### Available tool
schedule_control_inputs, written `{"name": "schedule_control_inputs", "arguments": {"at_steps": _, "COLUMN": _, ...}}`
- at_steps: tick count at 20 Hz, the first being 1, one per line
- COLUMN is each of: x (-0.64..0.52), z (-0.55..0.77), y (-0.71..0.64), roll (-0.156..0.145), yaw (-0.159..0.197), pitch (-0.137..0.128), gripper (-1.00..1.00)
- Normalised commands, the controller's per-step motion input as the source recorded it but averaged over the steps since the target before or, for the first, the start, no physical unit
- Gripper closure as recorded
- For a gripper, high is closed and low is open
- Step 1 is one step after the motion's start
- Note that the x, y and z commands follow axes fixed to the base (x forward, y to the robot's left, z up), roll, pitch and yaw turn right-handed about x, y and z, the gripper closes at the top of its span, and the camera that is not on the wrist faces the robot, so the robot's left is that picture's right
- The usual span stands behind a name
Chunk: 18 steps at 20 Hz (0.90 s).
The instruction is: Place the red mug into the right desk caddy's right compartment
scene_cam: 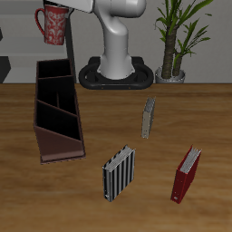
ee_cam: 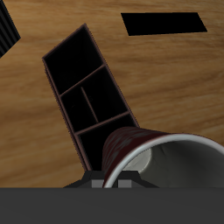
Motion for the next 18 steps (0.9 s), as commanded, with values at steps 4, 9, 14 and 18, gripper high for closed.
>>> {"name": "schedule_control_inputs", "arguments": {"at_steps": 4, "x": 0.05, "z": -0.22, "y": 0.13, "roll": 0.019, "yaw": -0.047, "pitch": 0.021, "gripper": 1.00}}
{"name": "schedule_control_inputs", "arguments": {"at_steps": 9, "x": 0.01, "z": -0.18, "y": 0.07, "roll": 0.022, "yaw": -0.010, "pitch": -0.014, "gripper": 1.00}}
{"name": "schedule_control_inputs", "arguments": {"at_steps": 14, "x": 0.10, "z": -0.15, "y": -0.06, "roll": 0.009, "yaw": -0.027, "pitch": 0.003, "gripper": 1.00}}
{"name": "schedule_control_inputs", "arguments": {"at_steps": 18, "x": 0.05, "z": -0.20, "y": -0.01, "roll": 0.007, "yaw": -0.022, "pitch": 0.007, "gripper": 1.00}}
